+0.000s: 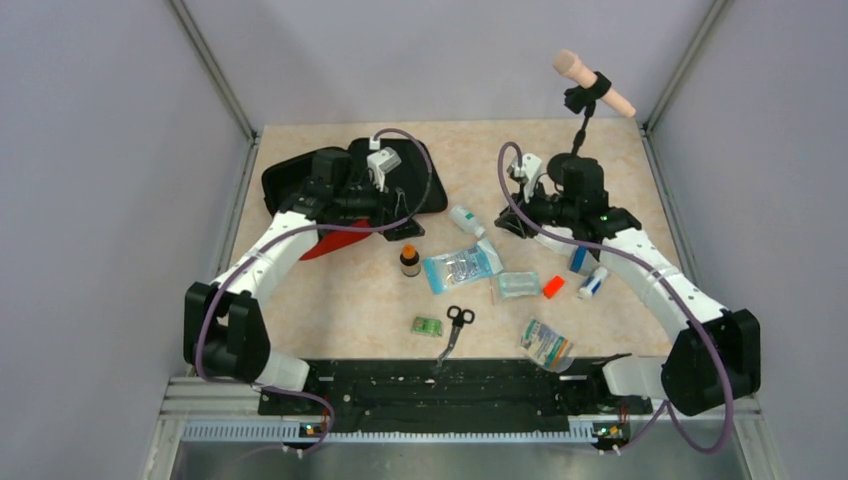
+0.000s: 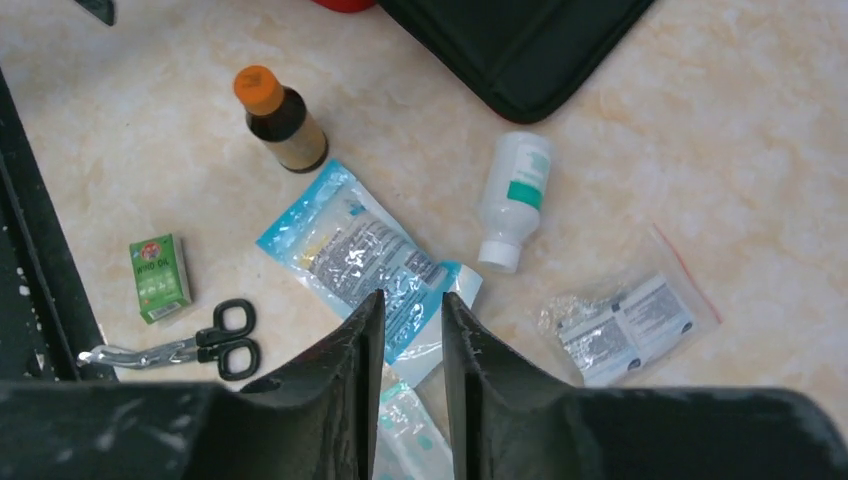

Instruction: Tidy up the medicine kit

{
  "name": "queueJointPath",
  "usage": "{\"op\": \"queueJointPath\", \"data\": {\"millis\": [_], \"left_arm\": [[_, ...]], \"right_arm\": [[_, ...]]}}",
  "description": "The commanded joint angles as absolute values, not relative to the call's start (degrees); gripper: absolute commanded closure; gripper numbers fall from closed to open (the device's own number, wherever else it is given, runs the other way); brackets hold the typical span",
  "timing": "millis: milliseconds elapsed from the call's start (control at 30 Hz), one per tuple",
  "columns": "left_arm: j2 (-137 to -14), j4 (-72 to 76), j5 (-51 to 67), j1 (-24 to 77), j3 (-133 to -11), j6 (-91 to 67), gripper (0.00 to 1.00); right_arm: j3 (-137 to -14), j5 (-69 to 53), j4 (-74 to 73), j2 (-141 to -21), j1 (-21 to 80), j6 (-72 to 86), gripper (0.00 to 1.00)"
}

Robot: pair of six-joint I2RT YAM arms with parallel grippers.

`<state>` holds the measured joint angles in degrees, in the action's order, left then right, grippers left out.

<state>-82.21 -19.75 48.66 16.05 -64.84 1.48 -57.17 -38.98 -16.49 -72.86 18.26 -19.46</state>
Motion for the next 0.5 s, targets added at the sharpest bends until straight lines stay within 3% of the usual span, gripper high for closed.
{"op": "queueJointPath", "data": {"millis": [0, 67, 167, 333, 467], "left_arm": [[-85.5, -14.2, 53.1, 17.13, -66.57, 0.58, 0.05], [-85.77, -14.37, 52.61, 17.13, -65.85, -0.75, 0.06], [-85.78, -16.34, 50.24, 17.06, -65.22, -3.89, 0.07], [-84.64, -20.61, 51.47, 17.05, -64.62, -4.29, 0.09], [-82.87, -21.54, 50.48, 17.06, -63.25, -4.01, 0.1]], "right_arm": [[-55.77, -32.07, -13.41, -77.25, 18.71, -12.14, 0.57], [-56.4, -31.45, -13.39, -80.92, 18.72, -7.77, 0.45], [-57.65, -33.16, -13.37, -86.04, 18.52, -4.63, 0.39], [-61.13, -34.89, -13.25, -94.6, 18.05, -3.15, 0.39], [-63.17, -37.48, -12.58, -100.87, 17.47, -4.38, 0.47]]}}
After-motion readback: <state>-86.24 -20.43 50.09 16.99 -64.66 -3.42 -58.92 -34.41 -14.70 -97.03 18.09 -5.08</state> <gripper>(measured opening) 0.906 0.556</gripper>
